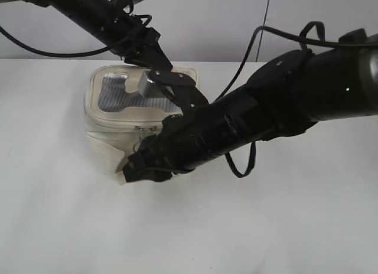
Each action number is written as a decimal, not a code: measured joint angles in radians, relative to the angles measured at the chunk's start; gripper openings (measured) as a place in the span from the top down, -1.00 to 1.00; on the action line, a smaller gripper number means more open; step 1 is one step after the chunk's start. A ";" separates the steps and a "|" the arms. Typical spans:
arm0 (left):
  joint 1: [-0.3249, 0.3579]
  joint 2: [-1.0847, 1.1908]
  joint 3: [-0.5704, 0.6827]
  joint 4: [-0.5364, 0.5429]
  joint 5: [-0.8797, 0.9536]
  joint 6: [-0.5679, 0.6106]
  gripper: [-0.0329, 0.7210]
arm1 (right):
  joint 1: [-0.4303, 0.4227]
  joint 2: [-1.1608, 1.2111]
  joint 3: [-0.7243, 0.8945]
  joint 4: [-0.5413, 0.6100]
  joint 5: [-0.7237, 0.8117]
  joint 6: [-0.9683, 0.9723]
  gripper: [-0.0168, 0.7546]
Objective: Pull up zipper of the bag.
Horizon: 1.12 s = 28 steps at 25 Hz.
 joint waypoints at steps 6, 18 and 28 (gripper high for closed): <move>0.015 -0.069 0.003 -0.006 -0.071 -0.040 0.51 | -0.099 -0.081 -0.001 -0.563 0.229 0.477 -0.26; 0.039 -0.514 0.414 0.335 -0.293 -0.286 0.49 | -0.371 -0.412 0.061 -0.984 0.418 0.934 -0.31; 0.046 -1.329 1.060 0.405 -0.322 -0.382 0.14 | -0.386 -0.961 0.238 -1.196 0.616 1.048 -0.42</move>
